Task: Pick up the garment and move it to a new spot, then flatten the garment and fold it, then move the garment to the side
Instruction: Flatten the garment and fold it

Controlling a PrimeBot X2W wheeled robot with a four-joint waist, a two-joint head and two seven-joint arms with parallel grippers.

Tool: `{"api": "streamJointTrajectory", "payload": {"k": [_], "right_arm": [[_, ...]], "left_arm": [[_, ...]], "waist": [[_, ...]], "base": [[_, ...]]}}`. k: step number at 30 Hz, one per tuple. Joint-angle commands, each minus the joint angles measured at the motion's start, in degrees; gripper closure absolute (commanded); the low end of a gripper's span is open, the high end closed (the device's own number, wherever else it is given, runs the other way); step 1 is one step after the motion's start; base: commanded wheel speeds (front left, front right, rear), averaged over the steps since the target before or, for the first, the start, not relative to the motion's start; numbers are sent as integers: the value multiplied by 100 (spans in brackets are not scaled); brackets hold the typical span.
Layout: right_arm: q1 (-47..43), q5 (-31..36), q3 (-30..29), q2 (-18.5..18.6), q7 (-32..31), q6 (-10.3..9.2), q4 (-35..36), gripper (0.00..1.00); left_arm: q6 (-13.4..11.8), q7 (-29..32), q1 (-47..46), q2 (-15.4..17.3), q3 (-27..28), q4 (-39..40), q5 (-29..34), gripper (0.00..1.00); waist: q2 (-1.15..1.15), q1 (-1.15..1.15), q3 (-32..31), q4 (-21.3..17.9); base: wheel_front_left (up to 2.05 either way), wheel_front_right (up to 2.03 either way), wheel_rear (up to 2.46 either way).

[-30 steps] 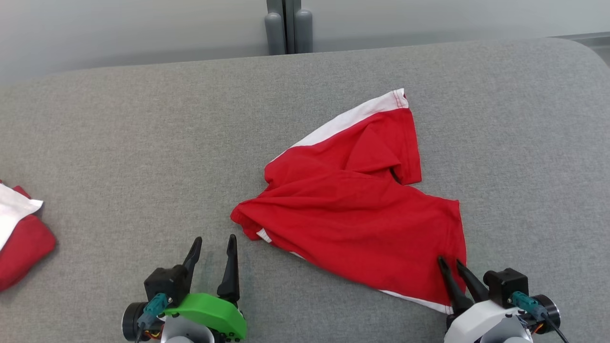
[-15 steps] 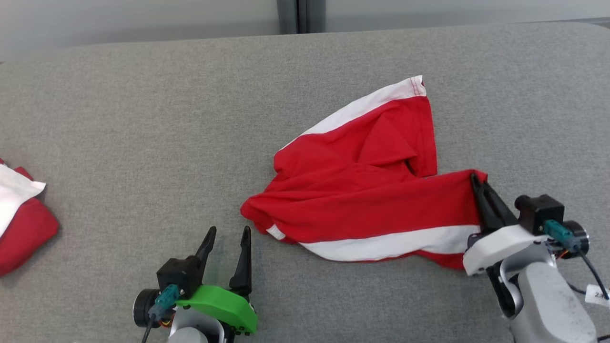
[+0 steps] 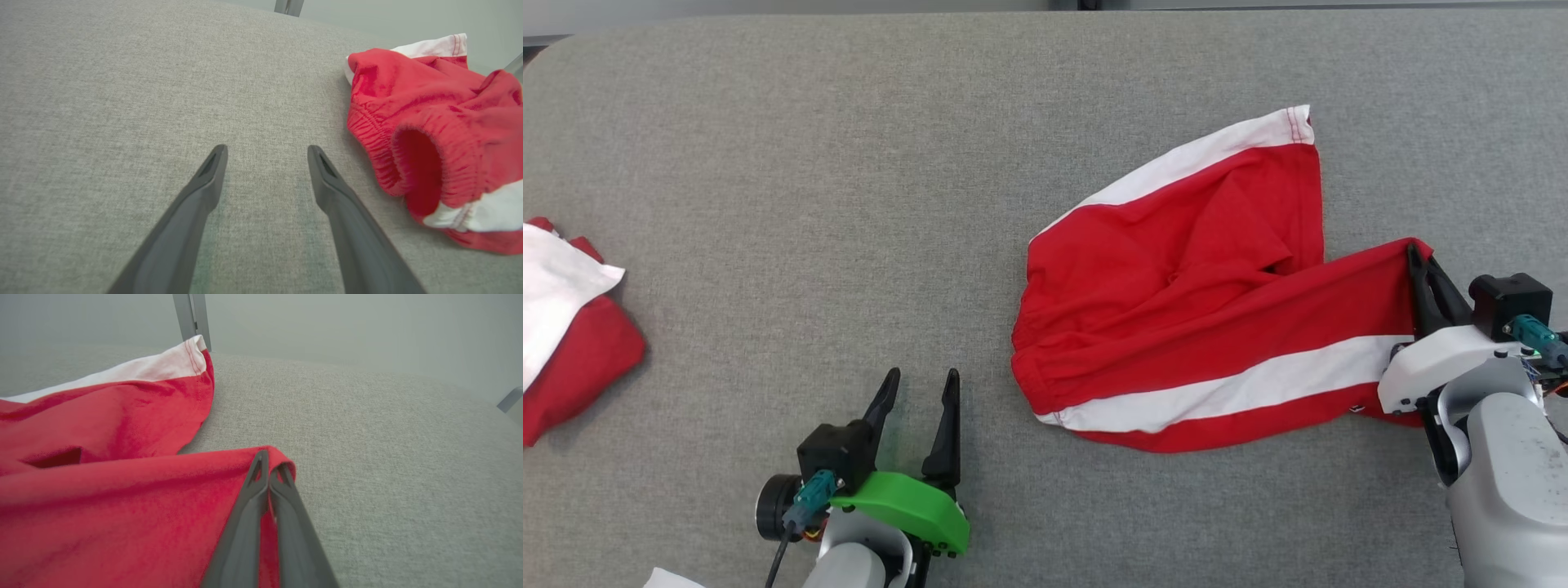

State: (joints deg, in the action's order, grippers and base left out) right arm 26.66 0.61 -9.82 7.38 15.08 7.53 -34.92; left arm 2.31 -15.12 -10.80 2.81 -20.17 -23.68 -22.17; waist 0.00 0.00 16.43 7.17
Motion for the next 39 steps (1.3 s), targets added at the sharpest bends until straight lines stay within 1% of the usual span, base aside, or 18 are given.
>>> {"api": "streamJointTrajectory", "payload": {"k": [1, 2, 6, 10, 13, 18, 25, 29, 36, 39], "right_arm": [[57, 112, -89, 27, 12, -8, 15, 16], [46, 153, -140, 6, 12, -8, 44, 0], [-171, 270, -307, -121, 12, -8, 400, 0], [-529, 234, -367, -262, 12, -8, 1105, 0], [-935, 152, -227, -356, 12, -8, 1530, 0], [-1566, 35, -12, -410, 12, -8, 1765, 0], [-2192, -149, 87, -438, 12, -8, 1589, 0], [-2371, -275, 170, -436, 12, -8, 1488, 0], [-2320, -333, 258, -437, 12, -8, 1456, 0], [-2226, -320, 277, -435, 12, -8, 1472, 0]], "left_arm": [[-28, -5, -98, 20, 32, 9, -16, 0], [-37, -4, -105, 20, 34, 24, 34, 0], [-107, -4, -65, 20, 81, 125, 286, 0], [-272, -4, 96, 20, 191, 287, 645, 0], [-405, -4, 207, 20, 271, 395, 945, 0], [-503, -4, 494, 20, 340, 492, 1307, 0], [-478, -4, 1003, 20, 354, 526, 1491, 0], [-387, -4, 1205, 20, 301, 497, 1430, 0], [-278, -4, 1235, 20, 231, 457, 1329, 0], [-106, -4, 1120, 20, 150, 405, 1202, 0]], "waist": [[0, 0, -25, -18], [0, 0, -41, -26], [0, 0, -196, -77], [0, 0, -422, -142], [0, 0, -622, -197], [0, 0, -933, -286], [0, 0, -1330, -362], [0, 0, -1458, -384], [0, 0, -1414, -453], [0, 0, -1312, -496]], "base": [[0, 0, 0], [0, 0, 0], [0, 0, 0], [0, 0, 0], [0, 0, 0], [0, 0, 0], [0, 0, 0], [0, 0, 0], [0, 0, 0], [0, 0, 0]]}}
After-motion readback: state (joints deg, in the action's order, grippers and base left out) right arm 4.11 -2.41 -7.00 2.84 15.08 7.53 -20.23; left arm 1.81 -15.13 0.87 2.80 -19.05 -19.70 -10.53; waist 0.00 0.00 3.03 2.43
